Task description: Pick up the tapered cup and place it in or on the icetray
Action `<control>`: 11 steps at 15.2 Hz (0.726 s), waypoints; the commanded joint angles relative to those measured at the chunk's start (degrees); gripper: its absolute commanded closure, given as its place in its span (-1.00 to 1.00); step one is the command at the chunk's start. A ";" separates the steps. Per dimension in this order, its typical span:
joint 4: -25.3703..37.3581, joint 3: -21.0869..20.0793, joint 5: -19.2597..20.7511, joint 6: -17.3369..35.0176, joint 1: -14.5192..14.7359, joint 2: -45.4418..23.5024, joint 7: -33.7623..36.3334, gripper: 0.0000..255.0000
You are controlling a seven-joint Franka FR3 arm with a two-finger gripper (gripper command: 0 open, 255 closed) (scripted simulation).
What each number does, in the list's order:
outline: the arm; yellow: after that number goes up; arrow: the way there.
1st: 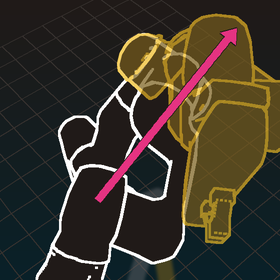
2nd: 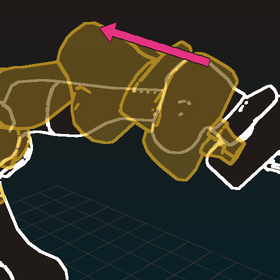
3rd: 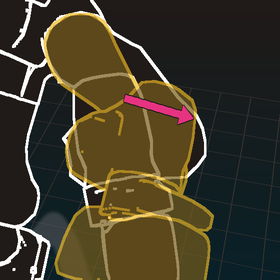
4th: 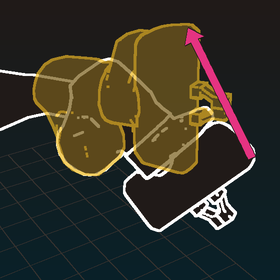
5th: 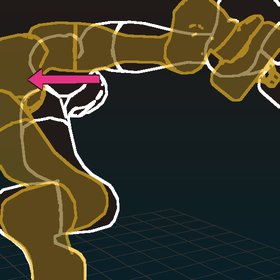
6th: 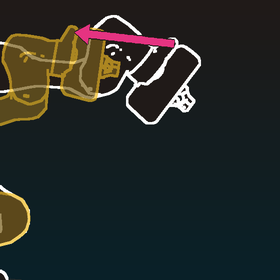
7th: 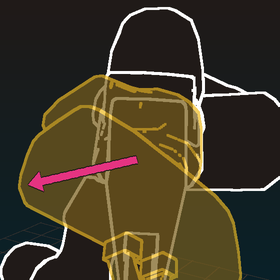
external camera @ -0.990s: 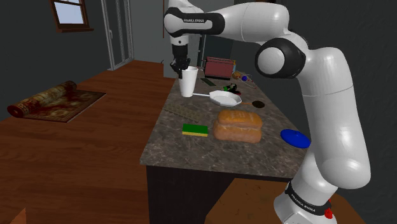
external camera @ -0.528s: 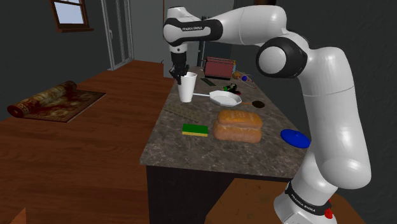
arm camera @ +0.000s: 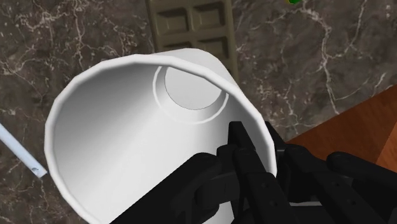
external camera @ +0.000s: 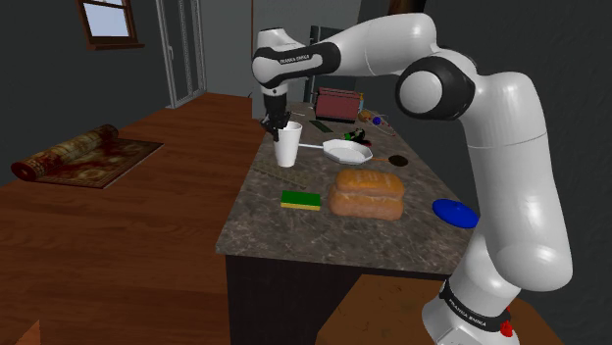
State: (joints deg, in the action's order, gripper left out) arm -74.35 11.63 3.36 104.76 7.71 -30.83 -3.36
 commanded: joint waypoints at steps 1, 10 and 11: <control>-1.01 -0.03 -0.02 1.35 0.00 -0.30 0.14 1.00; -3.81 -0.10 -0.02 4.69 0.06 -0.88 0.49 1.00; -3.81 -0.10 -0.02 4.69 0.06 -0.88 0.49 1.00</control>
State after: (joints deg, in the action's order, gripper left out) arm -78.15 11.52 3.35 109.46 7.78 -31.58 -2.86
